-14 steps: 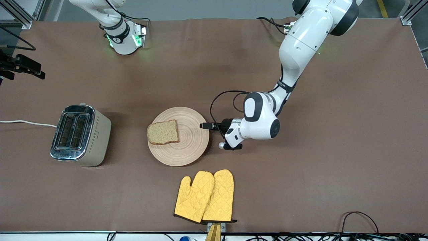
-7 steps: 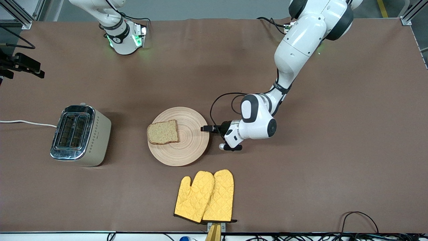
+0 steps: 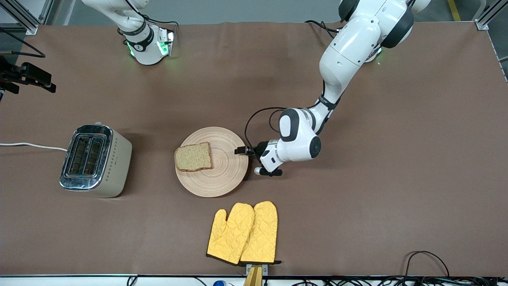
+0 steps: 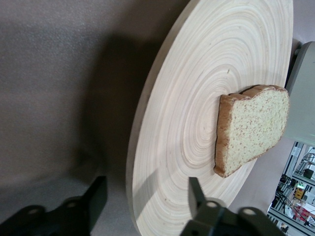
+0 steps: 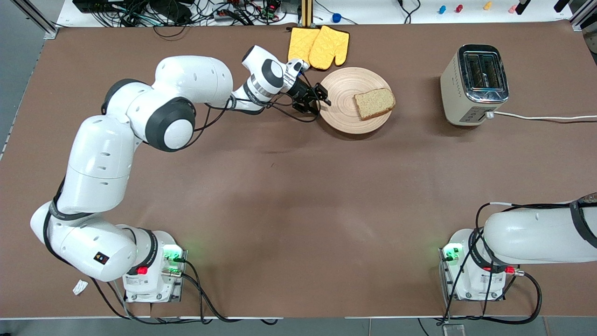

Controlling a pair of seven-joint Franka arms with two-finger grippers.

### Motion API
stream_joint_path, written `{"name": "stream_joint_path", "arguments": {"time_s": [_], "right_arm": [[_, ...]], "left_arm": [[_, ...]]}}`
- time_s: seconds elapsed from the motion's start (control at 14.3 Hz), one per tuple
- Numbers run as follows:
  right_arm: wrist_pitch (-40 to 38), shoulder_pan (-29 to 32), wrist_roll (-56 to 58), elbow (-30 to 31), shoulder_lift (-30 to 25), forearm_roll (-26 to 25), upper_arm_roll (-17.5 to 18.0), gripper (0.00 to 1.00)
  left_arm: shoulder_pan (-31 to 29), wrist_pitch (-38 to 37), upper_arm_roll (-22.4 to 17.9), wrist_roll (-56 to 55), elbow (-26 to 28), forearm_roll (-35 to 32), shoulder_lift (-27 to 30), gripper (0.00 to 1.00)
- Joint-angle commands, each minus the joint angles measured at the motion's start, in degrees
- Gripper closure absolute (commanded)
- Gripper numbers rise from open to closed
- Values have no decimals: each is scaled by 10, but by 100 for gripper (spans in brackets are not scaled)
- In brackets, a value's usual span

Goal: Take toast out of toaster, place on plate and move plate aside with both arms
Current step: 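Grip the plate rim with the left gripper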

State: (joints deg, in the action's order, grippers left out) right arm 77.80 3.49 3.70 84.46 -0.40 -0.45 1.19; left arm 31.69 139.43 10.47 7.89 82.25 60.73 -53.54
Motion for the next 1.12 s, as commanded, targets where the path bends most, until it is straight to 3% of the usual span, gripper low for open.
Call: {"name": "stream_joint_path", "arguments": {"time_s": [0.0,0.28,0.42,0.84,1.05], "right_arm": [[-3,4,-11,6,-12,0,6,0],[-4,-2,-11,7,-12,0,5,0],[-1,-2,-11,7,-11,0,4,0],[-2,-2,-11,7,-11,0,4,0],[-4,-2,-11,7,-11,0,4,0]], "left_arm": [[3,8,-2,11,-9,14,-5,51],[3,8,-2,13,-9,14,-4,86],[3,8,-2,12,-9,15,-4,97],[-32,-7,-1,8,-9,11,34,100],[-73,-71,-2,11,-3,8,72,100]]}}
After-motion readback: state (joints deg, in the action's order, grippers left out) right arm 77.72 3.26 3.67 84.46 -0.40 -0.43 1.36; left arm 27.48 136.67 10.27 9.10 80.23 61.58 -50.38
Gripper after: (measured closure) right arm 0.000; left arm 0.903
